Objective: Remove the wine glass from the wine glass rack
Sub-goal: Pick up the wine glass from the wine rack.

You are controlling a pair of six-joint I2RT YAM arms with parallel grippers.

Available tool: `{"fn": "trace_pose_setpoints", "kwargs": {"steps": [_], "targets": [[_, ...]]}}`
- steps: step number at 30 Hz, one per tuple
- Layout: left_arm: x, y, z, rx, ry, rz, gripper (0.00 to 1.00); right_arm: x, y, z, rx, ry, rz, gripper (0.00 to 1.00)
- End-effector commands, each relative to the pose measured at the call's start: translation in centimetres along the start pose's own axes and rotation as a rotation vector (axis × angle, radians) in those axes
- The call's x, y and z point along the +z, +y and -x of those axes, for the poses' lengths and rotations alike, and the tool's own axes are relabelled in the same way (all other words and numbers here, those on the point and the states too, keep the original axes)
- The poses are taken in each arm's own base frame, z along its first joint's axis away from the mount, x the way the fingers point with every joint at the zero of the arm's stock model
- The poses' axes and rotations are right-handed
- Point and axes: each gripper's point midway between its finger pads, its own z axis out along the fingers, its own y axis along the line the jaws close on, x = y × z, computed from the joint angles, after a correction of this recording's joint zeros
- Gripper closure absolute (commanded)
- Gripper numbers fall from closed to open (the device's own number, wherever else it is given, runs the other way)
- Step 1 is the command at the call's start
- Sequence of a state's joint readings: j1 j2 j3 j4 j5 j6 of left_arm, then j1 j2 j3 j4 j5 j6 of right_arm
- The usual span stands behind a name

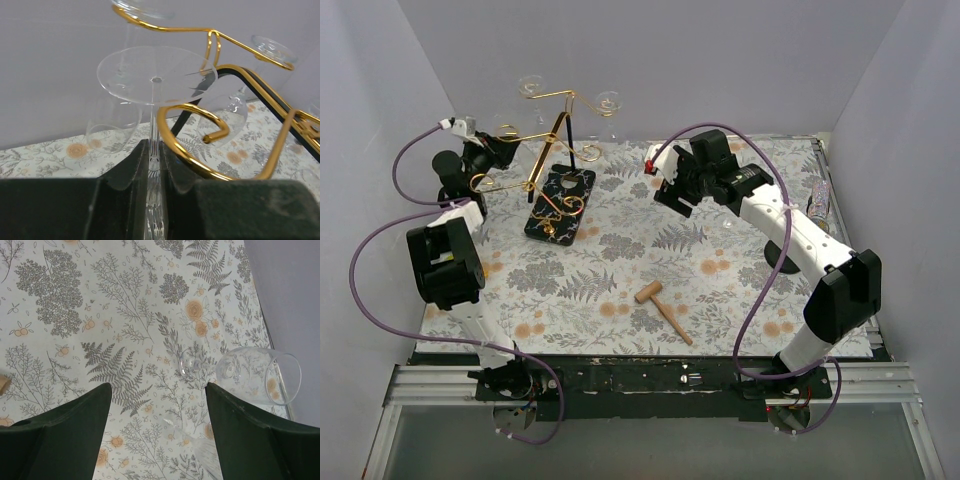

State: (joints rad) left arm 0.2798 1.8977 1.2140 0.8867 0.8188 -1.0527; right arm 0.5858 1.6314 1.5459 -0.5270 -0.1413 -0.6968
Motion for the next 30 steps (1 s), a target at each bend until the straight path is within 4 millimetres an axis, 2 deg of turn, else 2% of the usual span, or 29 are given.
{"fn": "trace_pose_setpoints", "kwargs": {"steps": [1,5,12,17,21,24,30], "targets": [[0.0,-0.6,4.7,0.023,-0.111,0.109,1.00,-1.4,-0.5,2.1,-0.005,-0.076,-0.037,0.16],[-0.5,-0.4,4.6,0.008,-0.117,0.131,1.00,-1.4,-0.5,1.8,-0.004,-0.070,-0.039,0.16],[-2.1,1.7,5.0,0.039,-0.130,0.219,1.00,-1.5,-0.8,2.3,-0.009,-0.073,-0.038,0.15],[-3.1,3.6,6.3,0.147,-0.111,0.277,1.00,-1.2,-1.1,2.9,-0.009,-0.085,-0.032,0.16],[-3.7,5.0,6.3,0.236,-0.062,0.330,1.00,-1.1,-1.2,3.4,-0.008,-0.100,-0.028,0.16],[-4.5,5.5,7.1,0.291,-0.058,0.359,1.00,-1.2,-1.5,4.3,-0.005,-0.122,-0.020,0.16],[-4.8,4.8,10.6,0.415,-0.069,0.367,1.00,-1.1,-2.0,7.2,0.019,-0.209,0.004,0.16]]}}
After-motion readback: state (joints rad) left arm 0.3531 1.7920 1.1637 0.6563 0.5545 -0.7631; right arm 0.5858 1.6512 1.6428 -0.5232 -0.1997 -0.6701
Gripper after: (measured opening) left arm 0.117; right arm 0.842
